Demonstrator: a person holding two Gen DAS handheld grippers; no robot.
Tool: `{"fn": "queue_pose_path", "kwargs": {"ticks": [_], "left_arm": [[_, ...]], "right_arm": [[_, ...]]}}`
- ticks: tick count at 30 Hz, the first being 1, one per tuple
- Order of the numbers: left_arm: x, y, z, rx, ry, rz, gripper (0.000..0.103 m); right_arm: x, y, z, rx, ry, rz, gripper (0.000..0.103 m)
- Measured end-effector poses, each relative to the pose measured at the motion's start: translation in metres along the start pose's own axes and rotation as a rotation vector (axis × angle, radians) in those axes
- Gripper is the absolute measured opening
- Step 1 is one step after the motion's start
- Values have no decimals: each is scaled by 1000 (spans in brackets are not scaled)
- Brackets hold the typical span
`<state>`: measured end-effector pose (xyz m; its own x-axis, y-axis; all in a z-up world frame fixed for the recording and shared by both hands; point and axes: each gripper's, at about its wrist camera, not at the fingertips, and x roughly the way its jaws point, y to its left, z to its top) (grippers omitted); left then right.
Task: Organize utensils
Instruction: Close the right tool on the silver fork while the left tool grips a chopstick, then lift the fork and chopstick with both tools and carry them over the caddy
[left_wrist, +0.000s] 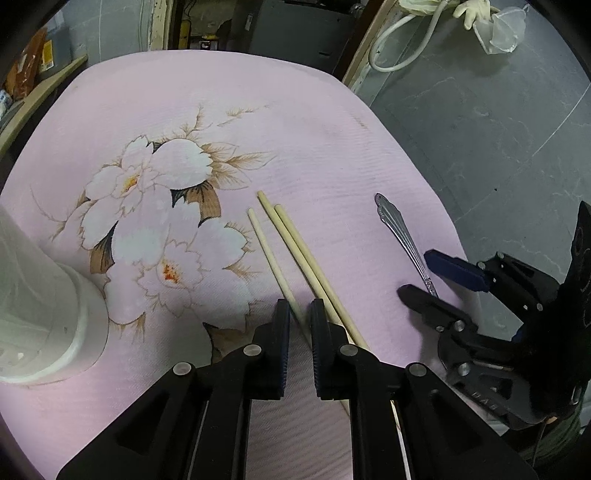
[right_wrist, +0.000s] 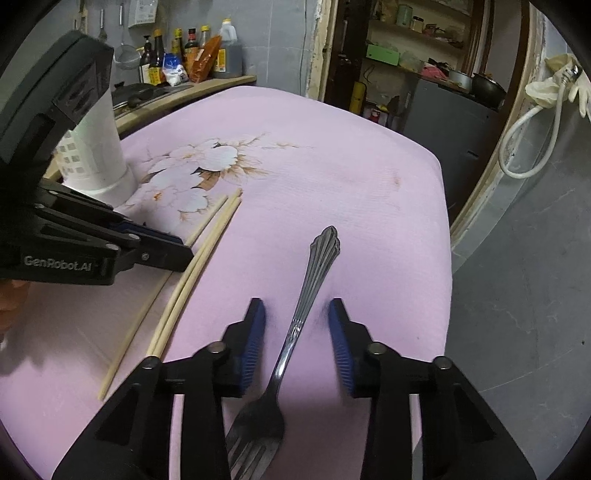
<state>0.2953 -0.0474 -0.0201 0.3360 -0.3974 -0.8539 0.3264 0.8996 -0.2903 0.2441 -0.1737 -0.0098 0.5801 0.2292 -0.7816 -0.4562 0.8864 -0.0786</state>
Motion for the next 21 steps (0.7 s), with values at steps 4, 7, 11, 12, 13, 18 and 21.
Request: {"fn": "queue_pose_path", "kwargs": {"ticks": [4,7,11,12,13,18,21], "left_arm": [[-1,5,-4,-14,12,-20,7],[-7,9,-10,-10,18,-14,6],[-14,7,-19,36,36,0,6],[-14,6,-20,38,40,3,6],[-13,5,-19,41,50,5,6],[-11,4,-14,54,98,7,7],[-9,2,-12,51,92,5,7]], "right_arm": [[-6,0,-3,3,-11,15,14],[-9,3,-5,-3,-11,20,10],[-7,6,-4,-14,8,7,11],[-5,5,-2,-7,15,6,13],[-3,3,1,1,25,10,17],[9,0,14,-4,92,31,26],[12,-4,17,9,108,57,26]]}}
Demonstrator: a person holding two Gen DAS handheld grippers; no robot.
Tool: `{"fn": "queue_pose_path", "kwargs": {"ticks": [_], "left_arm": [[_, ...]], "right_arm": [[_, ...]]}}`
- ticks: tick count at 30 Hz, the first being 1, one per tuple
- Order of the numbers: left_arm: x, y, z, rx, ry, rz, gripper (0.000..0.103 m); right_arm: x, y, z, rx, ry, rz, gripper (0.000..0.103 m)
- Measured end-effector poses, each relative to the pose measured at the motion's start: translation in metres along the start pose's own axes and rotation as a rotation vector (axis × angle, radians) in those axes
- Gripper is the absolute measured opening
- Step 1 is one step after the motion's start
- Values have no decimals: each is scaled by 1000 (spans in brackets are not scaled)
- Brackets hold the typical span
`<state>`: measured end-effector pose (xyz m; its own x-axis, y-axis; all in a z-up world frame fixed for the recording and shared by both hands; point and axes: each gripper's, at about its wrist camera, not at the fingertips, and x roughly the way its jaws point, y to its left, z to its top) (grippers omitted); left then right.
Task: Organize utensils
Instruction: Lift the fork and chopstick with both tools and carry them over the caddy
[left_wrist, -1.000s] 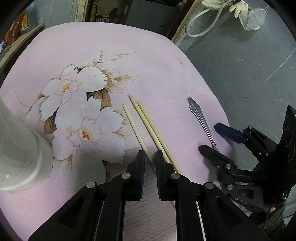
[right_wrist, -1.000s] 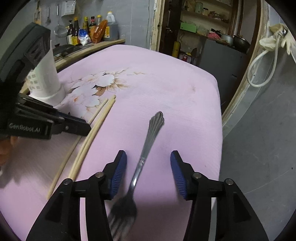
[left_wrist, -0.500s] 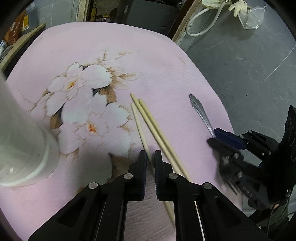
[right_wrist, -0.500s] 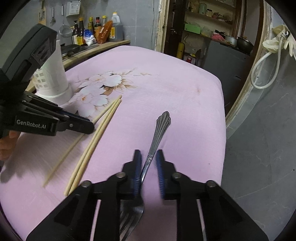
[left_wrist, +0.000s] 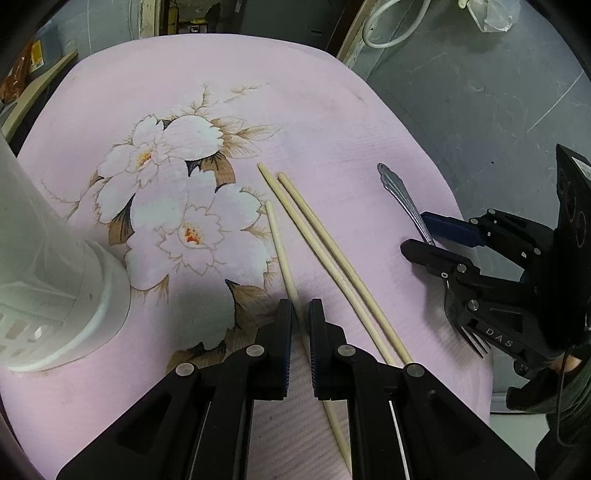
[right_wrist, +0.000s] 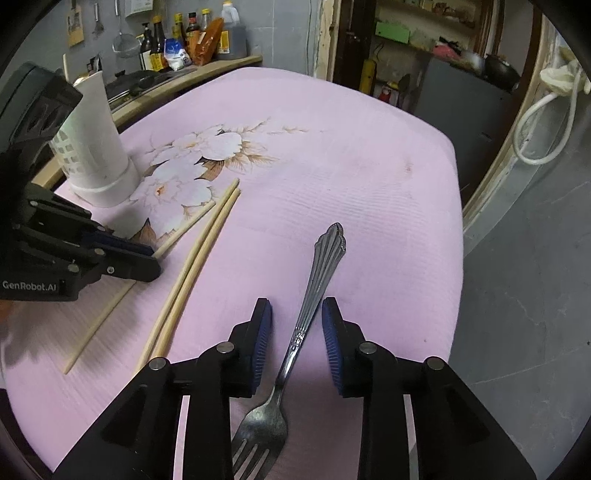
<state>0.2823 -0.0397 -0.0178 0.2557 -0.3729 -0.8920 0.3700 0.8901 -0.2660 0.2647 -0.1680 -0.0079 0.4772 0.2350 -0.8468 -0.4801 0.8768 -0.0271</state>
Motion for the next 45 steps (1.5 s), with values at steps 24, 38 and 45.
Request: {"fn": "queue_pose_path", "kwargs": {"ticks": [24,38,45], "left_arm": [[-62,-9,-69,-63,-441,34,2],[-109,-12,-90,-86,-769,58,2],[-123,-16,-99,-61,-862,91,2]], "right_arm": [[-55,37,-31,67,-361,14,5],[-94,74,-48,1,-672,-79,5],[-106,71,-46,24,-748,-68,5]]}}
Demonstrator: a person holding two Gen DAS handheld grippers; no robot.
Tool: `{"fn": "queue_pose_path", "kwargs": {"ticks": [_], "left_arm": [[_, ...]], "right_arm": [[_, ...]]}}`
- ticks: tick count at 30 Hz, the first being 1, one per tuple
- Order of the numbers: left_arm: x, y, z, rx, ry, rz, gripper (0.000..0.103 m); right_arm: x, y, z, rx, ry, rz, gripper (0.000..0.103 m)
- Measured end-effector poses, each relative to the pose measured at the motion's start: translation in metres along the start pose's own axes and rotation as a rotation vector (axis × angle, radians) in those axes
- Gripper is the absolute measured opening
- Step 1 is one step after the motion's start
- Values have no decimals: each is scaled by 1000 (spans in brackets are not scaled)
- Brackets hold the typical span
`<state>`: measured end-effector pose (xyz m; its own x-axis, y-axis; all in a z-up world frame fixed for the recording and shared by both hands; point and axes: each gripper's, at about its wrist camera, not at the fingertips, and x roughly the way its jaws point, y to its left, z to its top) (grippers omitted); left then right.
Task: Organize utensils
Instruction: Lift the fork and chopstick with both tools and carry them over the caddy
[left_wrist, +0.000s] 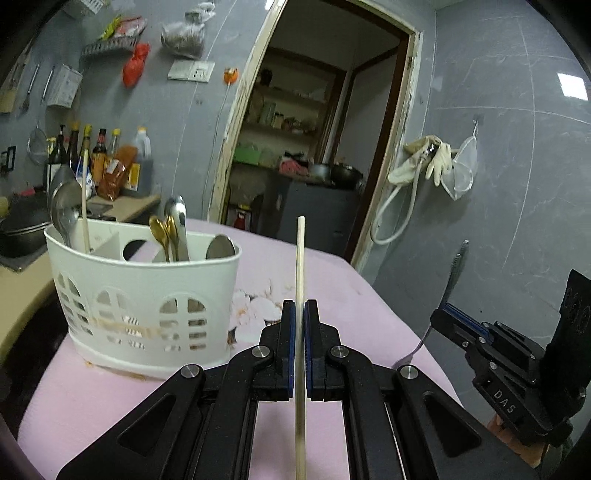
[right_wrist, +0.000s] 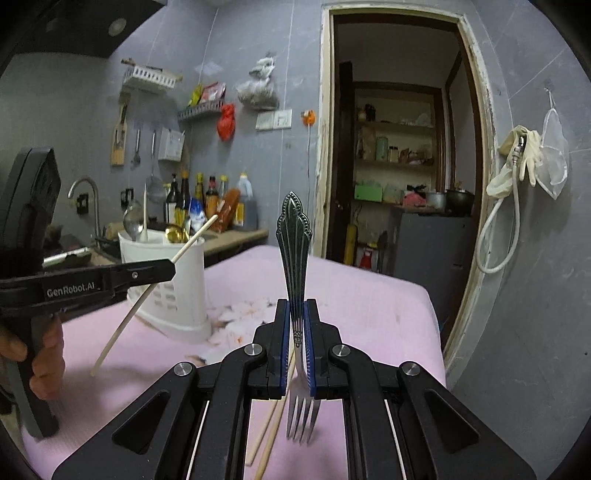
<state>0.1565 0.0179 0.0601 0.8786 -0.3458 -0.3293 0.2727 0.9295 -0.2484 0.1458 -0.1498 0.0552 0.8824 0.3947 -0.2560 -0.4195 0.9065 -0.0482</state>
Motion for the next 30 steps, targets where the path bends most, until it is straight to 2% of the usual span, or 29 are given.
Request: {"fn": "queue_pose_path", "kwargs": {"ticks": [16,26,30], "left_arm": [[0,3,4,6,-21,-2,2],[-10,15,28,-7,-81,1,2],[-14,26,33,-36,-87,5,2]], "right_arm": [[-1,-2,-1,32,-11,13,5],[-2,1,27,20,-83,30,4],[9,1,28,35,-56,62,4]]}}
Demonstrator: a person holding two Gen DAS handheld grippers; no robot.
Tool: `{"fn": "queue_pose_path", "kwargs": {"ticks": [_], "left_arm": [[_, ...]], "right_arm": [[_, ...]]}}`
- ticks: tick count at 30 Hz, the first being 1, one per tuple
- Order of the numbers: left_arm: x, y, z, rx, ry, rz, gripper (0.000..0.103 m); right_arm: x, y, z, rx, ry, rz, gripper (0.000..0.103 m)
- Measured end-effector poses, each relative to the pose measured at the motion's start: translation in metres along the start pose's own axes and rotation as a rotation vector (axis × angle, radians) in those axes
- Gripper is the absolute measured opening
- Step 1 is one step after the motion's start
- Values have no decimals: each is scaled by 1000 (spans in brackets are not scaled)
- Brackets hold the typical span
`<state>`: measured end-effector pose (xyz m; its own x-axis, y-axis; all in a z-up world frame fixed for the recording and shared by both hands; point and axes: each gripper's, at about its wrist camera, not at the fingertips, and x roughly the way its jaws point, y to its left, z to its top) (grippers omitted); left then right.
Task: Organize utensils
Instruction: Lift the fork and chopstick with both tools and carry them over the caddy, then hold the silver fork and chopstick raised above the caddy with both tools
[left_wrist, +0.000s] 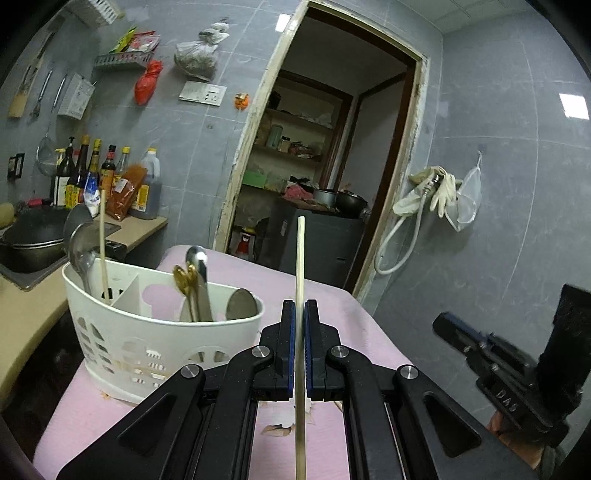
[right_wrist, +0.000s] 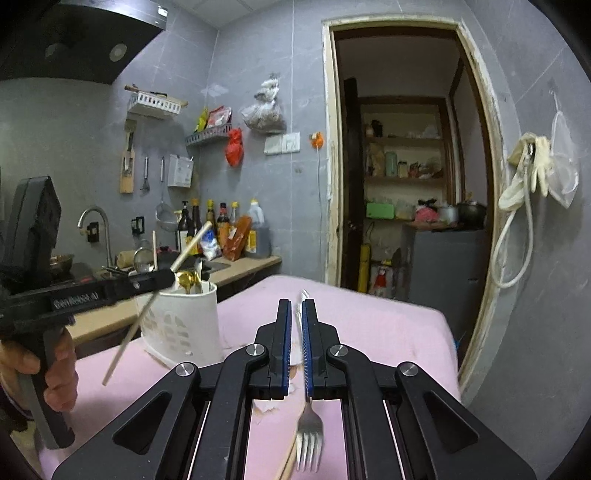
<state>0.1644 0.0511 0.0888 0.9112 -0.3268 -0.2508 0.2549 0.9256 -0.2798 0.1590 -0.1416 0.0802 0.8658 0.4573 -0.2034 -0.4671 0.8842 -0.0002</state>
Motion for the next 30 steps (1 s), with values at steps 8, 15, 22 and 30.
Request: {"fn": "queue_pose_path", "kwargs": {"ticks": [8,15,22,30], "left_arm": [[10,8,-14,-31,49,2,2],[20,11,-20,-42,66,-8,2],[29,21,-22,-83,93,-14,2],[27,30,-22,-105,87,-21,2]], "right_arm": [[62,-31,-32,119,326,28,20],[141,-45,-49,130,615,104,29],[186,-33,-57,40,752,126,13],[170,-47,-57,146,672,138,6]]}}
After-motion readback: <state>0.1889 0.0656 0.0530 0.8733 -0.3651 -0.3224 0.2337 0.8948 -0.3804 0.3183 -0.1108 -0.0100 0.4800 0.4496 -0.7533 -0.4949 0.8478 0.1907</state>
